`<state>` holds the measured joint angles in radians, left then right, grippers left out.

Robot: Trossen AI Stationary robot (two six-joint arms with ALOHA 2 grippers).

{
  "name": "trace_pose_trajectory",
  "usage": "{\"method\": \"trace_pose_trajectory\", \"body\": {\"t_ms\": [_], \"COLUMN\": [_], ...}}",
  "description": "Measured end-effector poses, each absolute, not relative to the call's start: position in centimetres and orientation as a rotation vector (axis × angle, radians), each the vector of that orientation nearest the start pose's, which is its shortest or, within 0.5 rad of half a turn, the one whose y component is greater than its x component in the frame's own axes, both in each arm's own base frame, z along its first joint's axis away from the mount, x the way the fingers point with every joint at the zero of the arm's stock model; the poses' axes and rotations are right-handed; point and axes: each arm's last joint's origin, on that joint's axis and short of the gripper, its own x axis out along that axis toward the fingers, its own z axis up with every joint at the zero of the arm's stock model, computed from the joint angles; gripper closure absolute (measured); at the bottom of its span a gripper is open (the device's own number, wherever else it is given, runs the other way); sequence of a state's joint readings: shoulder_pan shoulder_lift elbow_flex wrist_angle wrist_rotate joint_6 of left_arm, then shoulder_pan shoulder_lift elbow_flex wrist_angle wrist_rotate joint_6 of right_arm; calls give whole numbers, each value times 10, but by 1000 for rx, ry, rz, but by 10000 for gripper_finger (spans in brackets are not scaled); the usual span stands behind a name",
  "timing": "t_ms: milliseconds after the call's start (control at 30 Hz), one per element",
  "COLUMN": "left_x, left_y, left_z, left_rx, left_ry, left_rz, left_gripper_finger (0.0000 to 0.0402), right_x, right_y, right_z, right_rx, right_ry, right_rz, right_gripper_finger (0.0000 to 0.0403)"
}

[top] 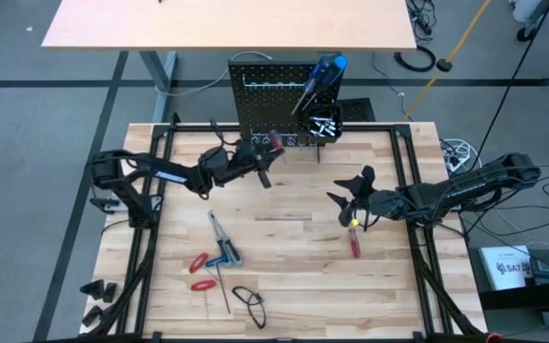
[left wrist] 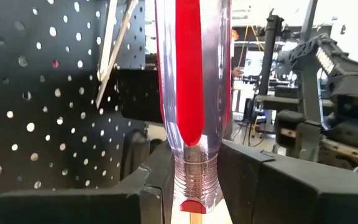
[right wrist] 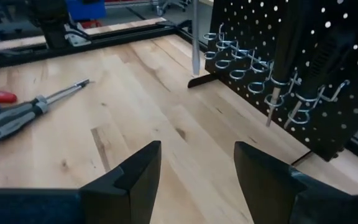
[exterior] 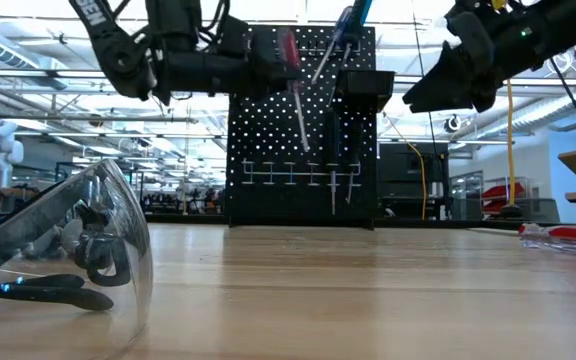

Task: Hang tools onto peg board
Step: Hang the red screwdriver on the pegboard

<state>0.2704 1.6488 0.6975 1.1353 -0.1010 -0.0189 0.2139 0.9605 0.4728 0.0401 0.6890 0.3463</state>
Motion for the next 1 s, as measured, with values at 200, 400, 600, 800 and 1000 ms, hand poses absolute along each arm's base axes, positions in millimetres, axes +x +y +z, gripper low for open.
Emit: {"method": "trace_pose_trajectory", "body": {"t_ms": [200, 400, 600, 800, 1000], "left_x": [325, 325, 326, 335, 348], "left_y": [99, 114, 129, 134, 145], "left_z": [223, 231, 237, 232, 221], "left_rx": [41, 66, 69, 91, 96], "left_ry": [-194, -198, -209, -193, -175], "left_rz": [389, 439, 467, 463, 478], "left_gripper_finger": [307, 307, 307, 307, 307], "right_x": [194, 193, 192, 192, 192], "right_y": [20, 20, 18, 16, 16], "right_z": [217, 215, 215, 215, 214], "right_rx": [113, 105, 98, 99, 107], "right_ry": [341, 368, 364, 367, 375], "right_rz": [-542, -548, -573, -584, -588], "right_gripper_finger": [209, 209, 209, 209, 209]}}
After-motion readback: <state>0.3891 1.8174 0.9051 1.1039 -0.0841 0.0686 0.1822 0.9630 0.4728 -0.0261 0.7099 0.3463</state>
